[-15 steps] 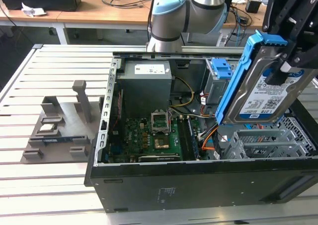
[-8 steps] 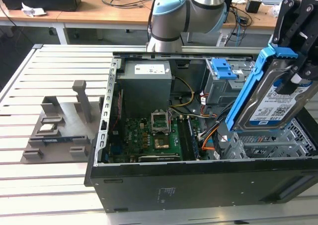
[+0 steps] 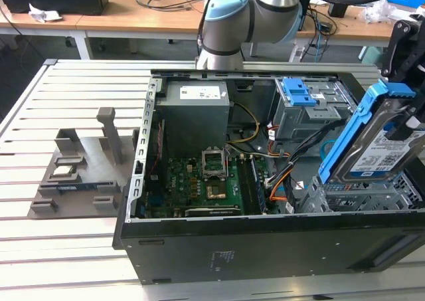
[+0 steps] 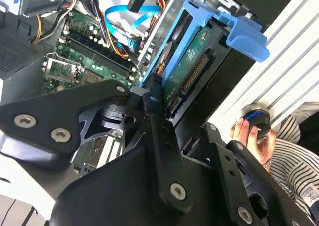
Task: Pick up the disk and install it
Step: 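Pick up the disk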
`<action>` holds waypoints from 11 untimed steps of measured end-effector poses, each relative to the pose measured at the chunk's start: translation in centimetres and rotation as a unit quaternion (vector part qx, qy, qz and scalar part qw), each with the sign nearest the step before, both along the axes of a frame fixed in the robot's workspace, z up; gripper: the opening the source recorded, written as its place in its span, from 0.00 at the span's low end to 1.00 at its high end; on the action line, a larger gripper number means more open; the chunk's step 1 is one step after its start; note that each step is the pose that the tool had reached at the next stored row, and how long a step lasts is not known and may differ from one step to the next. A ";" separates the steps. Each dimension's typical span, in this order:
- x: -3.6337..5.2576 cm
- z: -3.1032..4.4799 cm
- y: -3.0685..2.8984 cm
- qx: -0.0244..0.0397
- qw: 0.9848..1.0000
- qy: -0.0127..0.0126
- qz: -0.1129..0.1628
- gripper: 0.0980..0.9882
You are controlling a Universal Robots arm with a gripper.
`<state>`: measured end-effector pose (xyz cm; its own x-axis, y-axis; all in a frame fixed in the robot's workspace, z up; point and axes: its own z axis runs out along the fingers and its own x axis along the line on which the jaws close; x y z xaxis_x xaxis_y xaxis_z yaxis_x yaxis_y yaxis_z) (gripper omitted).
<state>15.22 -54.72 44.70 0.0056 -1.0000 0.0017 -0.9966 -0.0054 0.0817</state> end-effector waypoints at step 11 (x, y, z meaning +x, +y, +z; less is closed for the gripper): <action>0.20 -0.08 0.02 0.000 1.000 0.000 0.000 0.30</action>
